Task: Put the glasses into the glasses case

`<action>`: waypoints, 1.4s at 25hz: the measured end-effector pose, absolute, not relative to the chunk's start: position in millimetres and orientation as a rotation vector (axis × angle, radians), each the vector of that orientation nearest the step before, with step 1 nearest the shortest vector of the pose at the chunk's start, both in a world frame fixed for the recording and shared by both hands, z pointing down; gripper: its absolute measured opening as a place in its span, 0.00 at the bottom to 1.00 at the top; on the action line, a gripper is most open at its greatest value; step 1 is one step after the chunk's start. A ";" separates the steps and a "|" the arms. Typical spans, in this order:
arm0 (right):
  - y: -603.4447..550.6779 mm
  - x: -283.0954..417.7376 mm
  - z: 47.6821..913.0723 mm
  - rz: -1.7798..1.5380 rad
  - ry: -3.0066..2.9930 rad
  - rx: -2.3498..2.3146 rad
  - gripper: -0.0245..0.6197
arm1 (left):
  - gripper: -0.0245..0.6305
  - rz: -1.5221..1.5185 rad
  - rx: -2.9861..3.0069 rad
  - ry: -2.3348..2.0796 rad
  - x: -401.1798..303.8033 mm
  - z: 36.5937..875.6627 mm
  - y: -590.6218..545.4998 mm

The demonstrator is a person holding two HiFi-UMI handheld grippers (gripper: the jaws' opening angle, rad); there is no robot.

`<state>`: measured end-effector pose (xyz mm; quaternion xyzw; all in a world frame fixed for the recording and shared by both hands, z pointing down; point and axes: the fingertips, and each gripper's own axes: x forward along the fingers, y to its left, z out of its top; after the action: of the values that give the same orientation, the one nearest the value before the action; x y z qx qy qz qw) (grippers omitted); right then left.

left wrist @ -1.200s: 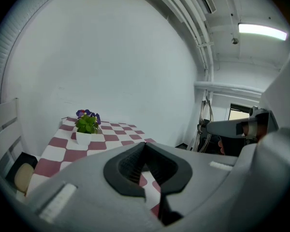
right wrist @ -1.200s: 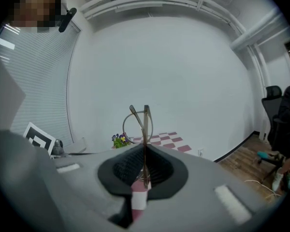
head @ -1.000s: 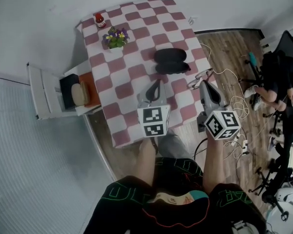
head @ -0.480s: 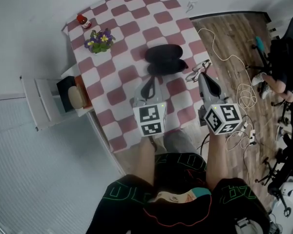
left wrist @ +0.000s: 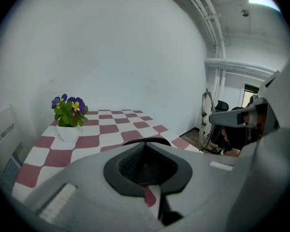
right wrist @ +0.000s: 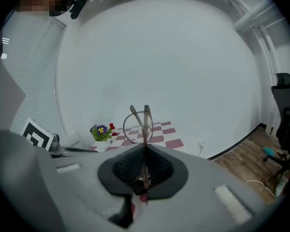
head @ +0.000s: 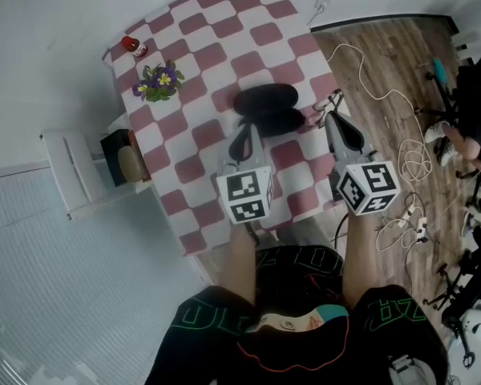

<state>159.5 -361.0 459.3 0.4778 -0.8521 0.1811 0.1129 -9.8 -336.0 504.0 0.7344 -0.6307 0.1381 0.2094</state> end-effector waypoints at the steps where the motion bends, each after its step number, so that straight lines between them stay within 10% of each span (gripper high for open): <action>1: -365.2 158.3 458.6 0.523 -2.506 1.381 0.05 | 0.05 0.382 2.036 -1.761 -9.5 502.6 -338.7; 35: -392.9 63.0 504.9 -0.083 -2.269 0.746 0.05 | 0.05 0.357 1.839 -1.847 -55.8 527.1 -336.2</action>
<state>63.0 -392.9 504.9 0.2902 -0.8832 -0.0323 0.3670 -55.8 -336.2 527.1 0.6764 -0.6793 0.1314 0.2525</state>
